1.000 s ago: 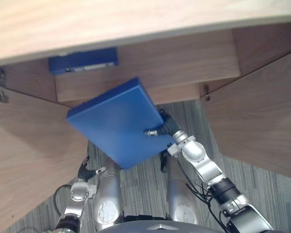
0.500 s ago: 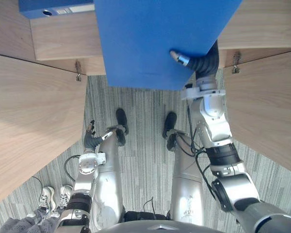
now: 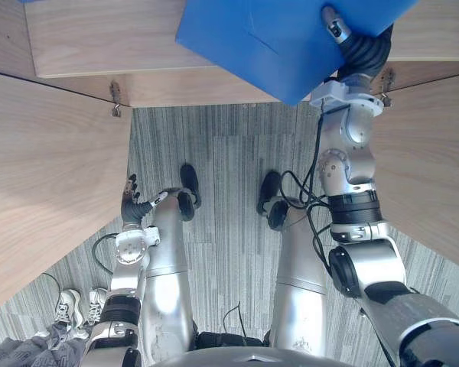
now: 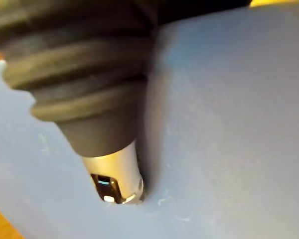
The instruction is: Walk over to the cabinet, pick up the folder, carry it to the office cabinet, place the folder inside the office cabinet, then close the office cabinet door
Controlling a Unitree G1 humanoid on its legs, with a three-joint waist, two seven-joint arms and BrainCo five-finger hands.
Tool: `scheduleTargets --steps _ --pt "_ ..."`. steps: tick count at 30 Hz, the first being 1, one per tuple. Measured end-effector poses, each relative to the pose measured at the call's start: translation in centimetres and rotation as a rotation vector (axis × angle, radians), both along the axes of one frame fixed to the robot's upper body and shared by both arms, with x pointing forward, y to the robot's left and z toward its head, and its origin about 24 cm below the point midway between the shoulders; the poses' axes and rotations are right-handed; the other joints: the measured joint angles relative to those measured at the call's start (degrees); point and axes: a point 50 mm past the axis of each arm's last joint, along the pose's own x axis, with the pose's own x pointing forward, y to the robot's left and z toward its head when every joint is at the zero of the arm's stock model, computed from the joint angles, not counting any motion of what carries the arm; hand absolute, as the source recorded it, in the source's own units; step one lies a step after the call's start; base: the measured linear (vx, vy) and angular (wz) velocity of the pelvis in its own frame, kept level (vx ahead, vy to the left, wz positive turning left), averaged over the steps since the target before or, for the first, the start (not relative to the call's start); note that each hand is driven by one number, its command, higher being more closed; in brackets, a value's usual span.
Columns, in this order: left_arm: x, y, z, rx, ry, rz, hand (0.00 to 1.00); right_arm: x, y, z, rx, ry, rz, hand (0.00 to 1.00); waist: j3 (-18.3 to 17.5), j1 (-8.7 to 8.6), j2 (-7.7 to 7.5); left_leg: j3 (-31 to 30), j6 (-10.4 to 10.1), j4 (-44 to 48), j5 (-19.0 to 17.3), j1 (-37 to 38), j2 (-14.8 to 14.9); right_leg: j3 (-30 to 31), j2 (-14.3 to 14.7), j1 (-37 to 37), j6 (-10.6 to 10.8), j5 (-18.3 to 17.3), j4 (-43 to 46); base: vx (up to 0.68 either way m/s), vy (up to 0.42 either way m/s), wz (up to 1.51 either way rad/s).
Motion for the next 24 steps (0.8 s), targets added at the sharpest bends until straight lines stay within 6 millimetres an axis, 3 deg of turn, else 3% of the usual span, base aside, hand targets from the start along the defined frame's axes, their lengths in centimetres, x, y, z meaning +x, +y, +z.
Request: scheduleTargets --steps 10,18,24 --pt "0.5 0.3 0.5 -0.008 -0.004 0.028 0.00 2.1 -0.4 2.9 0.267 0.052 0.096 1.00 -0.24 -0.04 0.02 -0.37 0.09 0.96 0.00 -1.44 0.62 -0.61 0.13 -1.02 -0.40 0.33 0.01 -0.04 -0.019 -0.03" --pt "1.0 0.3 0.3 -0.012 0.021 0.064 0.00 2.3 -0.9 5.5 0.438 0.050 0.109 1.00 -0.31 -0.19 0.04 -0.17 -0.07 -3.25 2.32 -0.98 0.51 -1.88 0.15 -0.29 -1.18 2.60 -4.05 -0.01 -0.012 0.00" --pt "1.3 -0.6 -0.2 -0.045 0.043 0.057 0.00 2.6 -1.8 5.1 0.594 0.086 0.116 1.00 -0.66 -0.50 0.06 -0.53 -0.62 -7.33 3.93 1.67 0.09 -3.36 0.19 2.74 -1.56 3.32 -7.59 -0.02 -0.032 0.07"
